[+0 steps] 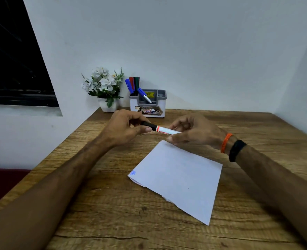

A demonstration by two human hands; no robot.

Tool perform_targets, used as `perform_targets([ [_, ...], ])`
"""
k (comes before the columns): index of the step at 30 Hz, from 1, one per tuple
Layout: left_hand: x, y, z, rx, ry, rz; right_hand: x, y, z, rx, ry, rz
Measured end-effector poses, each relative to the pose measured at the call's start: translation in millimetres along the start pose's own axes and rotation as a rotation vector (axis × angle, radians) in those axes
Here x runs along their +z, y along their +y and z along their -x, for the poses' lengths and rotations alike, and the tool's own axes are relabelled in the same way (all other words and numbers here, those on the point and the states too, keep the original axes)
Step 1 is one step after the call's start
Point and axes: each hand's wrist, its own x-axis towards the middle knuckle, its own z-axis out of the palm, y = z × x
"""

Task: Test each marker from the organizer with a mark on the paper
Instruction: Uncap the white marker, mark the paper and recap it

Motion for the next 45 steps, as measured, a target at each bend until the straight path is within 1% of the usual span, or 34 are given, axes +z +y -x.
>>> perform_targets([
  [2,-1.4,-2.3,0.8,-0.05,-0.022,0.008,-4.2,4.6,-0.5,-0.017,0.077,-0.072],
  [4,0.7,-0.7,3.2,-0.057,-0.07,0.035,-1.9,7.0,0.2,-0.037,0.109,-0.194],
  [7,5.9,8.6,5.8,-0.026,-0.152,0.115,7.9,7.2,0.3,-0.062,0.103,-0.292],
  [9,8.7,13.5,7.0,-0.026,-0.177,0.151,15.4,7.0,-0.1,-0.05,0.111,-0.374],
  [11,11.5,15.7,8.6,-0.018,-0.191,0.133,22.8,6.6,-0.4,-0.037,0.089,-0.459],
  [13,14.7,15.8,10.1,0.036,-0.182,0.074,30.2,5.2,0.1,-0.042,0.054,-0.509],
  [15,16.6,20.4,12.2,0.101,-0.186,0.019,36.5,3.6,-0.2,-0.047,0.043,-0.529],
  [18,18.5,30.0,15.1,0.192,-0.205,-0.002,42.0,2.2,-0.9,-0.072,0.078,-0.507],
  [22,21.4,29.3,16.4,0.164,-0.226,-0.025,44.1,4.9,-1.8,-0.119,0.115,-0.48],
  [25,21.6,26.7,15.9,0.173,-0.22,-0.007,44.6,4.4,-2.1,-0.138,0.112,-0.479],
  [28,20.9,26.6,14.6,0.209,-0.201,0.045,43.2,1.5,-1.7,-0.115,0.065,-0.556],
  [34,18.0,26.3,17.3,0.273,-0.144,-0.052,46.6,3.2,-5.2,-0.124,0.005,-0.67],
  [37,17.8,27.9,19.0,0.273,-0.143,-0.073,47.8,2.8,-4.9,-0.13,-0.007,-0.708],
  [42,18.2,24.1,17.0,0.234,-0.187,-0.037,48.0,2.7,-2.4,-0.116,-0.005,-0.759],
  [45,20.3,23.8,16.5,0.232,-0.185,-0.027,48.9,2.4,-1.5,-0.111,-0.014,-0.76],
])
